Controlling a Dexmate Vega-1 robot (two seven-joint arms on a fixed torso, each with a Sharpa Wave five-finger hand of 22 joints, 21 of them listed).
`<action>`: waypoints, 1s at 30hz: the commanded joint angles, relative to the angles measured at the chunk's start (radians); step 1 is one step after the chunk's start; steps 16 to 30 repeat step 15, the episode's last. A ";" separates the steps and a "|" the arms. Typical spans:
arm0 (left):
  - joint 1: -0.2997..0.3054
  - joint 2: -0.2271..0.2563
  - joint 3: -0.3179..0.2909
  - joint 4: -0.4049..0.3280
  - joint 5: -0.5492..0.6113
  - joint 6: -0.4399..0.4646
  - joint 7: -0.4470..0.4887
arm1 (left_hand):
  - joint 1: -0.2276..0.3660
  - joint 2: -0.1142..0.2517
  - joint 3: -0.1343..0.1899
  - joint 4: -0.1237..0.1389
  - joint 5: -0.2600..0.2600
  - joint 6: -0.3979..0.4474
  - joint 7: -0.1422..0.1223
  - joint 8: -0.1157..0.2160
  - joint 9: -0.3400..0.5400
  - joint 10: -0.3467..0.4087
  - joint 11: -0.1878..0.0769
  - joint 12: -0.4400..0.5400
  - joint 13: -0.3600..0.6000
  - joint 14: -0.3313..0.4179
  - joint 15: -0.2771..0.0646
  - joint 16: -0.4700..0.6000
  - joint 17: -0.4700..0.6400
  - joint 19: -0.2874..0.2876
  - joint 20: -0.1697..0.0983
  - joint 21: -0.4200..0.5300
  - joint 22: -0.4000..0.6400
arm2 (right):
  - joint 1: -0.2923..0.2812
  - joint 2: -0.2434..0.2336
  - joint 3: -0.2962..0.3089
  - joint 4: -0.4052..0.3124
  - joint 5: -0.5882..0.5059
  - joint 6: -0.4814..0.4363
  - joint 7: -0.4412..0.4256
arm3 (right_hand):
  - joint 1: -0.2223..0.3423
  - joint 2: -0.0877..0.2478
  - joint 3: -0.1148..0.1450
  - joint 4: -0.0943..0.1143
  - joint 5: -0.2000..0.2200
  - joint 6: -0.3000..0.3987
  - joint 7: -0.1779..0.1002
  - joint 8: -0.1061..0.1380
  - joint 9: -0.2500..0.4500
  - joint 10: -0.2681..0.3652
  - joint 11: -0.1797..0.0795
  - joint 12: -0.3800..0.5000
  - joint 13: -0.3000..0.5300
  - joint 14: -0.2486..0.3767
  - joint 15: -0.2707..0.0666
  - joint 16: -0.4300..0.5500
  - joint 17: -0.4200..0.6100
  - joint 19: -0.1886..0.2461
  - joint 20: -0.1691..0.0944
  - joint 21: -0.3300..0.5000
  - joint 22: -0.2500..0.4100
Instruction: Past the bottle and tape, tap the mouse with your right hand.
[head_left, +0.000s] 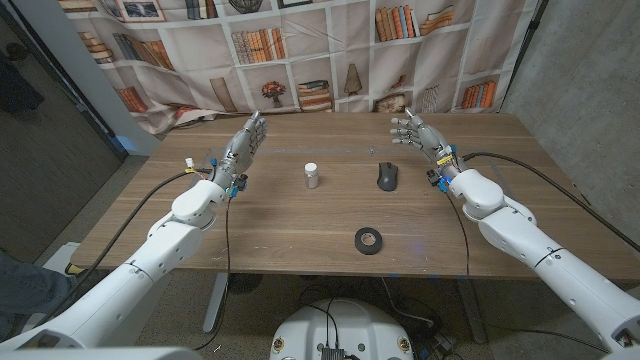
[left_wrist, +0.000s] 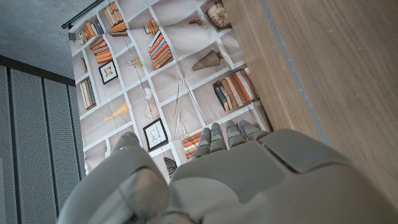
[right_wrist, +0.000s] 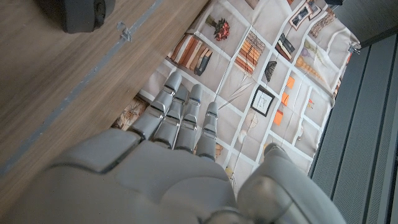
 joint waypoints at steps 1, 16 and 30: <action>0.003 0.002 -0.002 -0.013 0.005 0.011 0.012 | -0.002 0.006 -0.007 0.000 -0.001 0.003 -0.002 0.001 0.005 0.007 -0.002 0.006 0.004 0.005 0.000 0.001 0.005 -0.004 -0.006 0.002 0.005 | 0.025 0.040 0.013 0.092 0.139 0.065 0.073 | -0.002 -0.002 0.000 -0.002 0.004 -0.004 0.001 -0.005 0.001 0.001 0.005 -0.002 0.001 0.002 -0.001 -0.005 0.000 0.000 -0.007 -0.006 -0.004; -0.027 -0.011 0.009 0.016 0.005 0.013 -0.002 | -0.002 0.006 -0.009 0.000 -0.001 0.003 -0.005 -0.001 0.005 0.007 -0.002 0.005 0.003 0.003 0.001 0.000 0.005 -0.005 -0.005 0.002 0.005 | 0.041 0.029 0.004 0.098 0.144 0.041 0.059 | 0.000 0.002 0.001 -0.006 0.006 -0.006 0.005 -0.002 0.000 0.005 0.005 -0.005 0.001 0.012 0.001 -0.010 -0.001 0.003 -0.003 -0.014 -0.022; -0.027 -0.011 0.009 0.016 0.005 0.013 -0.002 | -0.002 0.006 -0.009 0.000 -0.001 0.003 -0.005 -0.001 0.005 0.007 -0.002 0.005 0.003 0.003 0.001 0.000 0.005 -0.005 -0.005 0.002 0.005 | 0.041 0.029 0.004 0.098 0.144 0.041 0.059 | 0.000 0.002 0.001 -0.006 0.006 -0.006 0.005 -0.002 0.000 0.005 0.005 -0.005 0.001 0.012 0.001 -0.010 -0.001 0.003 -0.003 -0.014 -0.022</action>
